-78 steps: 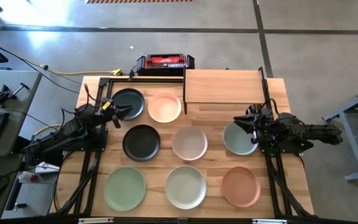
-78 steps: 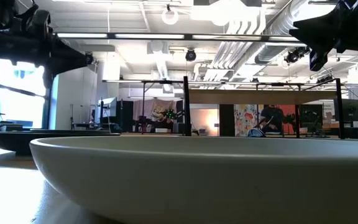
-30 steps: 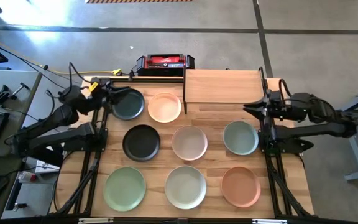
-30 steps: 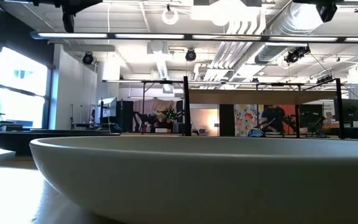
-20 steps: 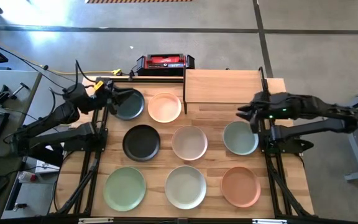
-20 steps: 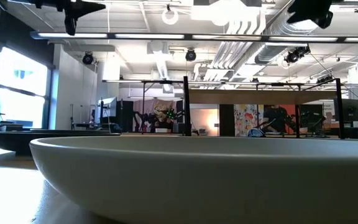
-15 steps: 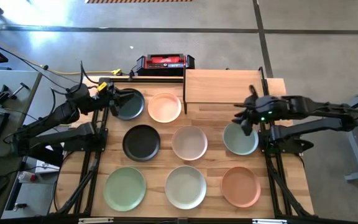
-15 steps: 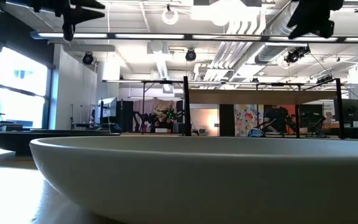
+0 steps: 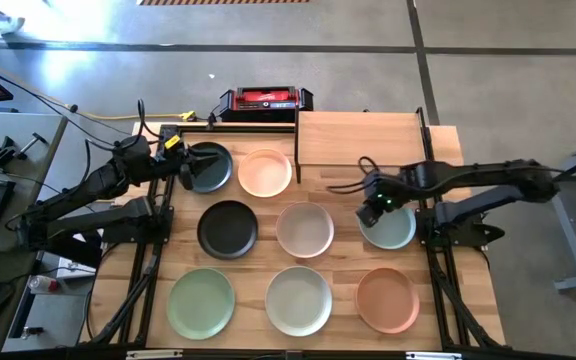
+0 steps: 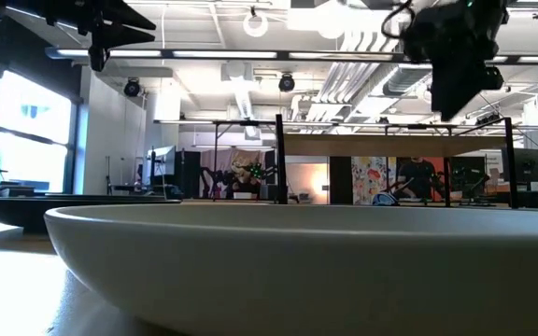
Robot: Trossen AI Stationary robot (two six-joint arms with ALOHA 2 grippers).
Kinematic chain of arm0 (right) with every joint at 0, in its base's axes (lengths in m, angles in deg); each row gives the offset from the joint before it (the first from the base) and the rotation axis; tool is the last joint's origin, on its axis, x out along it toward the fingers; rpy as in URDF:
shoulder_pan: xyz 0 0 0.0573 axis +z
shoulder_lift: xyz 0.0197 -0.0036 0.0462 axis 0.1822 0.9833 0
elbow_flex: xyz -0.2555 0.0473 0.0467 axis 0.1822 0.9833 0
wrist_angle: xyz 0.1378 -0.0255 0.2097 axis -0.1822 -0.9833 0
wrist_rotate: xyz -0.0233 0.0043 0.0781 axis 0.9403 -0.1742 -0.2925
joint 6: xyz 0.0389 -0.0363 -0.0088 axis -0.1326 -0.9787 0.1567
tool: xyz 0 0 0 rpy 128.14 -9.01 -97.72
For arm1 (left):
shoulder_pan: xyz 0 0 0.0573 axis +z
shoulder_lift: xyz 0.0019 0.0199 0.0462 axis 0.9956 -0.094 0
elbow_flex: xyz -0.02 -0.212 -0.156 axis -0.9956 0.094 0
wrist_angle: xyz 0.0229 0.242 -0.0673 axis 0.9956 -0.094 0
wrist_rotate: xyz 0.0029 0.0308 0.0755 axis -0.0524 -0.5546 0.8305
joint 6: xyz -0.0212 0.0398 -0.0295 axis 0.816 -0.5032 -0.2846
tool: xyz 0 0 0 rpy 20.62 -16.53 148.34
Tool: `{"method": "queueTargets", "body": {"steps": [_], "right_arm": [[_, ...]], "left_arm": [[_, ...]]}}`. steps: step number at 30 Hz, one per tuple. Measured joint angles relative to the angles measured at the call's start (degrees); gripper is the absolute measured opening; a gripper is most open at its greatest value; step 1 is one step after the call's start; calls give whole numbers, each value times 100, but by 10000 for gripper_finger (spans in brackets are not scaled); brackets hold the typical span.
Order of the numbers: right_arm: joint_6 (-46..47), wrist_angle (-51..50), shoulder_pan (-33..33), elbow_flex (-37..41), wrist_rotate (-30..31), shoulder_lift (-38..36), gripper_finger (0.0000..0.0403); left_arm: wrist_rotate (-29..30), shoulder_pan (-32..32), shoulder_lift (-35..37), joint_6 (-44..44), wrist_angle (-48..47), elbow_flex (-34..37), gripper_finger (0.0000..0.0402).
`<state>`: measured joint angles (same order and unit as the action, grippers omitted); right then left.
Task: Place and stack plates onto a shelf
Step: Put the light blue plate on the shelf
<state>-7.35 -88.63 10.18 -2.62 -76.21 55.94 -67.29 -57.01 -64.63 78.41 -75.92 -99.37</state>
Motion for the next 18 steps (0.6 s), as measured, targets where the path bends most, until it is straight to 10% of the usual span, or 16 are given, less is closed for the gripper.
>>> {"method": "queueTargets", "body": {"steps": [18], "right_arm": [[771,-31,452,2,-151,1798,138]], "left_arm": [[2,1,0,0,4,0,78]]}}
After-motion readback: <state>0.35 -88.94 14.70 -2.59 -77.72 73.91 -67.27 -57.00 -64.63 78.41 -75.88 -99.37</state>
